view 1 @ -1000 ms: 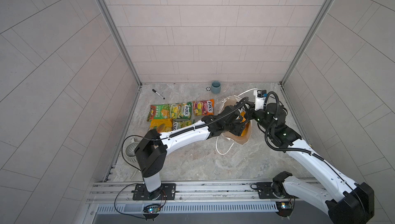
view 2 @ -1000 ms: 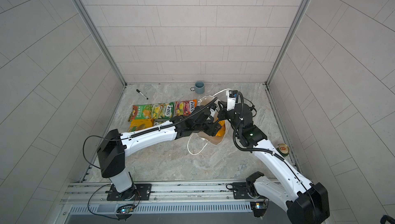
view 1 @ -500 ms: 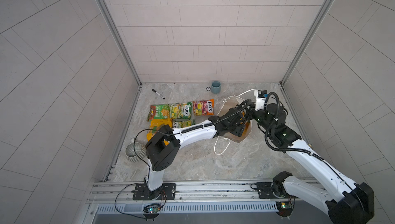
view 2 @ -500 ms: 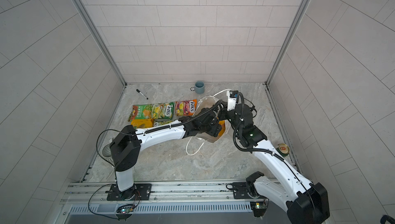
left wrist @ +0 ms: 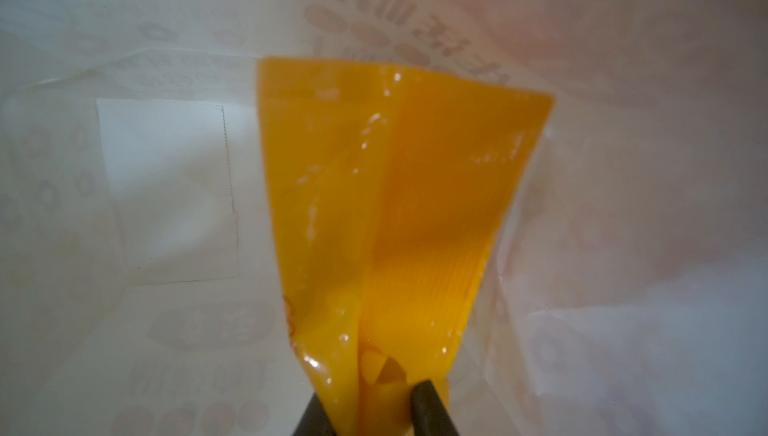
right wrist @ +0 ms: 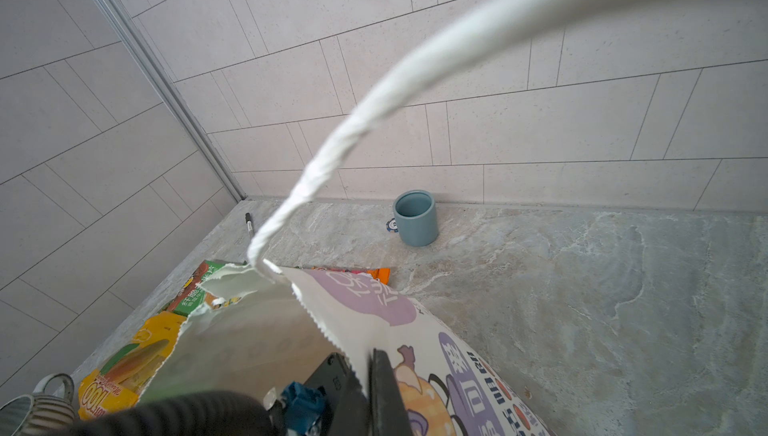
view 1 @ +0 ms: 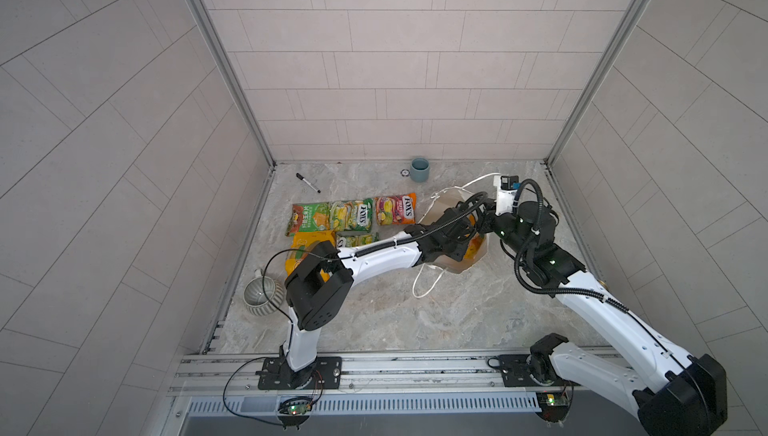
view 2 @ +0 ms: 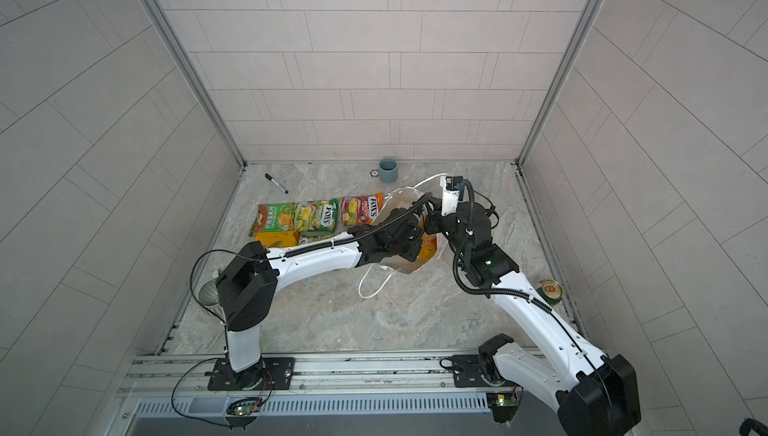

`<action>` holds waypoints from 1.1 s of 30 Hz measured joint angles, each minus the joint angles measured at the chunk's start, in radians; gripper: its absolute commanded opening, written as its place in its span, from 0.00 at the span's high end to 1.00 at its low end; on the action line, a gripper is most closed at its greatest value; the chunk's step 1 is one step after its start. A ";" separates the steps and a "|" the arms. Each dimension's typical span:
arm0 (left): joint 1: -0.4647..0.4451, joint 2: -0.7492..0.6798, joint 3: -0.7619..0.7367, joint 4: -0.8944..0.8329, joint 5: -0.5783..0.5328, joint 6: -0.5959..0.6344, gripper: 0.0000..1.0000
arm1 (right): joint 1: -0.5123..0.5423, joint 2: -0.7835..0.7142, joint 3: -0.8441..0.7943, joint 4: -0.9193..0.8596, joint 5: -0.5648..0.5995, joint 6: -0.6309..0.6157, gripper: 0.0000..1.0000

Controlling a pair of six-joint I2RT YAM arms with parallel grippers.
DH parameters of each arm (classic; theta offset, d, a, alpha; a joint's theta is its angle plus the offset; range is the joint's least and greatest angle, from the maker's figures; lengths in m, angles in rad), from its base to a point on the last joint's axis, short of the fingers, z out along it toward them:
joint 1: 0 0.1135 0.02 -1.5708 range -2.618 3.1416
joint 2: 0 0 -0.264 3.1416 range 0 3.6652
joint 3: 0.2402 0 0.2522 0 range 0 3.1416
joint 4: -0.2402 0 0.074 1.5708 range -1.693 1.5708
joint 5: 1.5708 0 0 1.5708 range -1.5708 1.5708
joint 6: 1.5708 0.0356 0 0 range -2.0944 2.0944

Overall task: Take the snacks out of the paper bag
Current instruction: 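Close the left gripper on the yellow packet's top edge, then lift the yellow packet up out of the bag with the left gripper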

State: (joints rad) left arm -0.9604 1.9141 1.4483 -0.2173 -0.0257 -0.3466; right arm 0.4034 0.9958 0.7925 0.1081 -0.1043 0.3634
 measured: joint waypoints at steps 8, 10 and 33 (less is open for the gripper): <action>0.001 -0.010 -0.003 -0.003 -0.019 0.010 0.94 | 0.001 0.004 0.000 0.003 0.001 0.000 1.00; 0.001 -0.020 -0.010 -0.005 -0.024 0.014 0.97 | 0.002 0.010 0.000 0.008 0.000 0.000 1.00; 0.009 -0.143 -0.014 -0.061 0.083 0.051 1.00 | 0.003 0.033 0.015 0.000 0.079 0.000 1.00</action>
State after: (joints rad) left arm -0.9516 1.7706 1.4338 -0.2787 0.0574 -0.2951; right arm 0.4065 1.0290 0.8078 0.1078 -0.0257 0.3630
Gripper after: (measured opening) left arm 0.049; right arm 0.047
